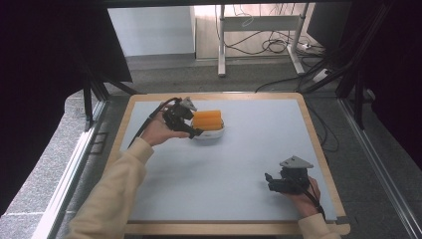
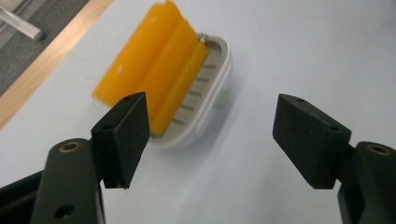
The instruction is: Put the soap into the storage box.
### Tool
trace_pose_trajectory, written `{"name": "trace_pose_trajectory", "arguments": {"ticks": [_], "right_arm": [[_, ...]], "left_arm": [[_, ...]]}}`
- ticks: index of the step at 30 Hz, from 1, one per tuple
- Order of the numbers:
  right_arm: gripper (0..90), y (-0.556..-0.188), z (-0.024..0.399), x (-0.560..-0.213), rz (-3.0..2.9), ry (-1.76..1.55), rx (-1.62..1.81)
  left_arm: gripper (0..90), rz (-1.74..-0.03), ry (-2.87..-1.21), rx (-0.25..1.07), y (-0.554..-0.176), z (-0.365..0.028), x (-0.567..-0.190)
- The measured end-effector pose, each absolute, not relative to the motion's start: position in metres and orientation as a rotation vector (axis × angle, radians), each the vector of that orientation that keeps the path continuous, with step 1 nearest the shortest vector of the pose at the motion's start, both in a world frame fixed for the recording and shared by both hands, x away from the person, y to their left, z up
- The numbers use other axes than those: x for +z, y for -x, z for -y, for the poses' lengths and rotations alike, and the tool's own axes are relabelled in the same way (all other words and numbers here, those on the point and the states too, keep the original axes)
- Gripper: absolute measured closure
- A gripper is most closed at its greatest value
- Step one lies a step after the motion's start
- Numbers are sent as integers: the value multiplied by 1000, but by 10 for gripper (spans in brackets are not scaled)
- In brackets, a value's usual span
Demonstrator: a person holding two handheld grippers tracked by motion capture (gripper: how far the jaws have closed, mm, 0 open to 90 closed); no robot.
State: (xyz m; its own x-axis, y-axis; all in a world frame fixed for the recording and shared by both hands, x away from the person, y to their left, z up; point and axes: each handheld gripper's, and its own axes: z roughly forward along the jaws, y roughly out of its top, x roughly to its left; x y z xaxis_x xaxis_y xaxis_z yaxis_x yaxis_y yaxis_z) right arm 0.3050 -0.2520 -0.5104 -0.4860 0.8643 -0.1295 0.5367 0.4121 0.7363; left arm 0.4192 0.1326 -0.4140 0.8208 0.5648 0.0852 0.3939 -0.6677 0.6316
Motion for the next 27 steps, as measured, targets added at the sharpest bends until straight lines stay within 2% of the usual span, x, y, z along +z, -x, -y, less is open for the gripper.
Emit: {"name": "trace_pose_trajectory", "arguments": {"ticks": [13, 27], "right_arm": [[152, -305, 249, -511, -2165, -1191, 861], [152, -312, 248, -514, -2164, -1172, 860]], "left_arm": [[253, -887, -2277, 370, -343, -185, -465], [237, -942, -2227, 372, -318, -208, -471]]}}
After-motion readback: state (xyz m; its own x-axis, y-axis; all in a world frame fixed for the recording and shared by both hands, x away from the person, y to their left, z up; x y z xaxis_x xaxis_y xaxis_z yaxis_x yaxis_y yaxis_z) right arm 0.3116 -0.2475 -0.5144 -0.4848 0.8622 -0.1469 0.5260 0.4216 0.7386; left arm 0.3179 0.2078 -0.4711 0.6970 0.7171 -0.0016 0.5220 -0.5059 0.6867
